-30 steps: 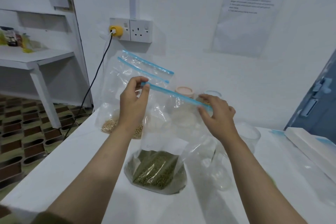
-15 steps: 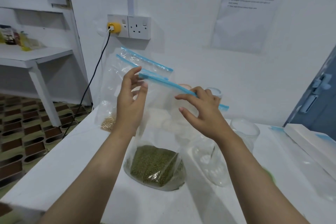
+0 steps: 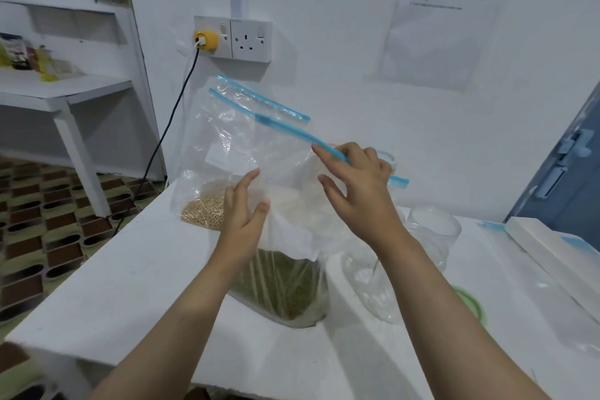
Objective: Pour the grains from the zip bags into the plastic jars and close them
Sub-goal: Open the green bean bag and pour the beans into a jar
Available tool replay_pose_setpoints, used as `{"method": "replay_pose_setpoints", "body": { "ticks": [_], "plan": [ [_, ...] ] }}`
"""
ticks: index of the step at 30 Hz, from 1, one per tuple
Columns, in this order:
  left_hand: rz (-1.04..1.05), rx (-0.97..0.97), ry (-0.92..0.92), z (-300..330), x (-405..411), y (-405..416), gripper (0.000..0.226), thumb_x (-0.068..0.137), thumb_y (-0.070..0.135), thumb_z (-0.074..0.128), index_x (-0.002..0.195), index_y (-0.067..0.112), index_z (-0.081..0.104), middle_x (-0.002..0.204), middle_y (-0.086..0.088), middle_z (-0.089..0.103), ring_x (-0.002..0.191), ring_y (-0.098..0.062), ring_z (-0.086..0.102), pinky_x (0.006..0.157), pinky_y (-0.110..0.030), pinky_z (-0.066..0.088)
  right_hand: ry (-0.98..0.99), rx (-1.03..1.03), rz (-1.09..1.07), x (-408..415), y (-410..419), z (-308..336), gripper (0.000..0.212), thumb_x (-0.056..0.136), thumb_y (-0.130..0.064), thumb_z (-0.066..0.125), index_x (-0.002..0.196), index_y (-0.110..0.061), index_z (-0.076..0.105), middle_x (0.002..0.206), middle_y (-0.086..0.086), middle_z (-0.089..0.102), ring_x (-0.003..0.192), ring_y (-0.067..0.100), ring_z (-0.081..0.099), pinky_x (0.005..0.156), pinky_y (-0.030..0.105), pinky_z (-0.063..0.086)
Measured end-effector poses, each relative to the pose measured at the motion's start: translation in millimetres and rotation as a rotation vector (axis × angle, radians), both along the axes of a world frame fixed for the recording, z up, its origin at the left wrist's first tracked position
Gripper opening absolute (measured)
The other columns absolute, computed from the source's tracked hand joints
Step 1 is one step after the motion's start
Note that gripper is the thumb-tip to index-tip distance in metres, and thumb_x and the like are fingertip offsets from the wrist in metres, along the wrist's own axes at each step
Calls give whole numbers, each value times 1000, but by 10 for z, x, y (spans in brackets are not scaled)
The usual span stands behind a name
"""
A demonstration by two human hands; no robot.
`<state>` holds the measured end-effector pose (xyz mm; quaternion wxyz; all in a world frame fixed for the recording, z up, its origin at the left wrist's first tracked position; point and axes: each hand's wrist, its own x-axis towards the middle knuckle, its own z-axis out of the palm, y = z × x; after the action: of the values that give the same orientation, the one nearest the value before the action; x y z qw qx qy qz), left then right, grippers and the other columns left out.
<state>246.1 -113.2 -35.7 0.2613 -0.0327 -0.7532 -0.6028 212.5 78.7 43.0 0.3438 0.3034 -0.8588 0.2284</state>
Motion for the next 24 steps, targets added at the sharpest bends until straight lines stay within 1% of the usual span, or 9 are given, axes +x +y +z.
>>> {"method": "replay_pose_setpoints", "body": {
  "ticks": [4,5,7,9,11,13,17,21,24],
  "plan": [
    [-13,-76,52,277,-18,-35,51,94,53,52,141,52,33,130,14,30,124,21,24,110,-24,23,35,-126,-14,85,41,129,43,93,-24,55,136,-28,58,106,-2,49,96,19,46,86,39,29],
    [6,-113,67,334,-22,-44,52,94,55,52,142,51,32,126,14,31,125,18,26,113,-28,24,27,-157,-13,115,68,150,43,94,-24,55,136,-30,58,105,-5,47,96,15,44,87,37,28],
    [66,-204,96,432,-32,-74,54,94,58,52,143,52,31,119,14,32,126,0,34,116,-42,27,-15,-183,8,178,116,157,42,96,-24,51,136,-37,57,103,-6,44,95,10,39,88,35,25],
    [105,-303,126,505,-25,-102,58,90,60,52,143,54,29,114,14,31,121,-10,35,113,-51,29,-66,-167,29,229,149,123,43,98,-25,45,136,-44,54,98,-7,41,93,6,36,87,32,22],
    [123,-384,143,521,-6,-118,62,88,60,54,144,51,30,110,15,30,116,-8,31,112,-51,28,-100,-134,30,251,173,75,45,97,-26,44,137,-44,53,89,-13,34,88,5,33,85,31,23],
    [153,-440,155,489,30,-136,65,86,61,56,144,49,30,109,13,30,112,-8,31,111,-50,29,-150,-106,33,263,181,48,44,97,-27,49,139,-42,52,86,-18,32,86,7,33,84,35,30],
    [187,-480,157,397,93,-147,67,85,57,59,145,46,32,111,12,30,110,-10,30,106,-38,26,-240,-58,58,338,129,112,46,95,-34,57,140,-42,52,97,-11,39,92,11,44,91,44,45],
    [169,-505,178,364,138,-125,66,84,63,55,144,51,31,110,14,31,108,-8,30,100,-32,24,-217,2,13,380,23,237,42,91,-47,52,133,-45,57,119,-6,48,114,12,48,102,42,36],
    [157,-501,185,340,159,-134,64,84,64,53,143,53,31,111,15,32,110,-8,31,101,-32,24,-278,-39,23,381,-56,300,42,92,-44,60,134,-40,58,116,-6,46,106,12,49,101,41,41]
  ]
}}
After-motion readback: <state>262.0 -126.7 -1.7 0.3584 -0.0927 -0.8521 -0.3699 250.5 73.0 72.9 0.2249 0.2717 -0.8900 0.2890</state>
